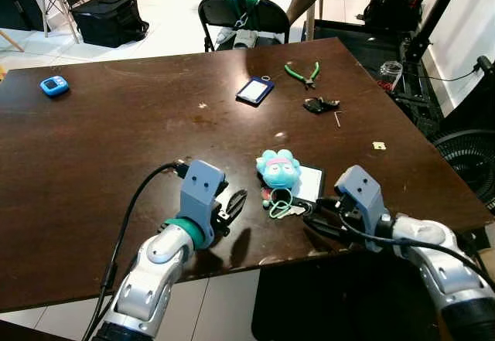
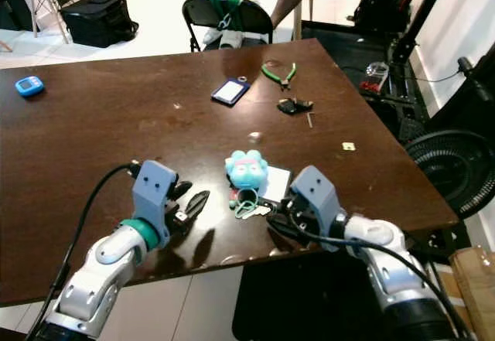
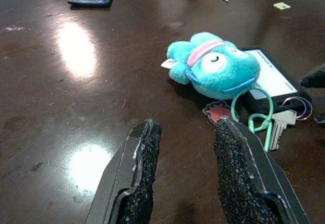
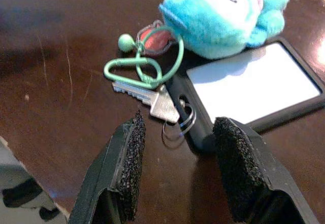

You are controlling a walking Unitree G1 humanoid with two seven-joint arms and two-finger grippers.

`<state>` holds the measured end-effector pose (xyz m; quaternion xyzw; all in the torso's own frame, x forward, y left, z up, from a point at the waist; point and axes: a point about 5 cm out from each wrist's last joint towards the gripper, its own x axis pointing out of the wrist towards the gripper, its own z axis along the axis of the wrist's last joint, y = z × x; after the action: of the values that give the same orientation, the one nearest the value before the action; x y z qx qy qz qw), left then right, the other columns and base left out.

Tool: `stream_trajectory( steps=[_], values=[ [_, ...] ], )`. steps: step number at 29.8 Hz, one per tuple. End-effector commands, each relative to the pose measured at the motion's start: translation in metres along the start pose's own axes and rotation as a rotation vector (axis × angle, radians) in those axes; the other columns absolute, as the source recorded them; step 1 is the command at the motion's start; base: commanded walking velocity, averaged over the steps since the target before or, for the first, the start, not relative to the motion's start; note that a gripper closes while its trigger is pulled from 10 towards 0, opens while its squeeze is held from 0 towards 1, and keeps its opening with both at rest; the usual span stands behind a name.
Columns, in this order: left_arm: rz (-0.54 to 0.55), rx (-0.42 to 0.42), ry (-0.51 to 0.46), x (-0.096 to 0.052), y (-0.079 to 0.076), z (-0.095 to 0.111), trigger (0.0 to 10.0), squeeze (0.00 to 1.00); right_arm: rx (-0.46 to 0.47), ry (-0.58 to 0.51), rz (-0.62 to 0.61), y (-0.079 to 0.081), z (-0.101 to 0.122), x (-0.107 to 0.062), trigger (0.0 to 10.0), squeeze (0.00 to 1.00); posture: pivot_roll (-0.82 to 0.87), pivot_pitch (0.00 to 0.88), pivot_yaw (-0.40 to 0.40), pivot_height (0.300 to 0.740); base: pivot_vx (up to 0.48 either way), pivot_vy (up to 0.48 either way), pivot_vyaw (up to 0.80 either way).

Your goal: Hang keys on a hook

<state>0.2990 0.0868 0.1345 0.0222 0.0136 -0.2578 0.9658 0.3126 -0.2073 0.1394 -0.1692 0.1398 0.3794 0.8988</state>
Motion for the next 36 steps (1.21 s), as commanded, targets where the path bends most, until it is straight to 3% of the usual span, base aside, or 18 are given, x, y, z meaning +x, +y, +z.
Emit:
stream_trajectory(
  steps=[1,19,20,22,23,25,26,36],
  values=[
    [0.011,-0.002,0.023,-0.001,0.003,-0.005,10.0,0.00,0.022,0.005,0.006,0.002,-0.004,0.002,10.0,0.00,-0.13,0.104,0.101,0.740,0.000,0.000,0.00],
    [0.034,-0.008,0.017,-0.002,0.004,-0.004,10.0,0.00,0.023,0.013,0.026,0.006,-0.004,0.018,10.0,0.00,-0.10,0.111,0.094,0.740,0.000,0.000,0.00],
    [0.035,-0.009,0.017,-0.003,0.004,-0.004,10.0,0.00,0.019,0.021,0.026,0.006,-0.006,0.018,4.0,0.00,-0.11,0.111,0.095,0.740,0.000,0.000,0.00],
    [0.035,-0.009,0.017,-0.003,0.004,-0.004,10.0,0.00,0.019,0.021,0.026,0.006,-0.006,0.018,4.0,0.00,-0.11,0.111,0.095,0.740,0.000,0.000,0.00],
    [0.036,-0.010,0.018,-0.003,0.004,-0.004,10.0,0.00,0.016,0.031,0.025,0.005,-0.008,0.017,0.9,0.00,-0.11,0.109,0.095,0.740,0.000,0.000,0.00],
    [0.036,-0.010,0.018,-0.003,0.004,-0.004,10.0,0.00,0.016,0.031,0.025,0.005,-0.008,0.017,0.9,0.00,-0.11,0.109,0.095,0.740,0.000,0.000,0.00],
    [0.036,-0.010,0.019,-0.003,0.004,-0.005,10.0,0.00,0.013,0.038,0.024,0.004,-0.009,0.016,0.0,0.00,-0.11,0.108,0.095,0.740,0.000,0.000,0.00],
    [0.037,-0.011,0.021,-0.002,0.005,-0.006,10.0,0.00,0.009,0.046,0.022,0.003,-0.010,0.015,0.0,0.00,-0.11,0.103,0.094,0.740,0.000,0.000,0.00]
  ],
)
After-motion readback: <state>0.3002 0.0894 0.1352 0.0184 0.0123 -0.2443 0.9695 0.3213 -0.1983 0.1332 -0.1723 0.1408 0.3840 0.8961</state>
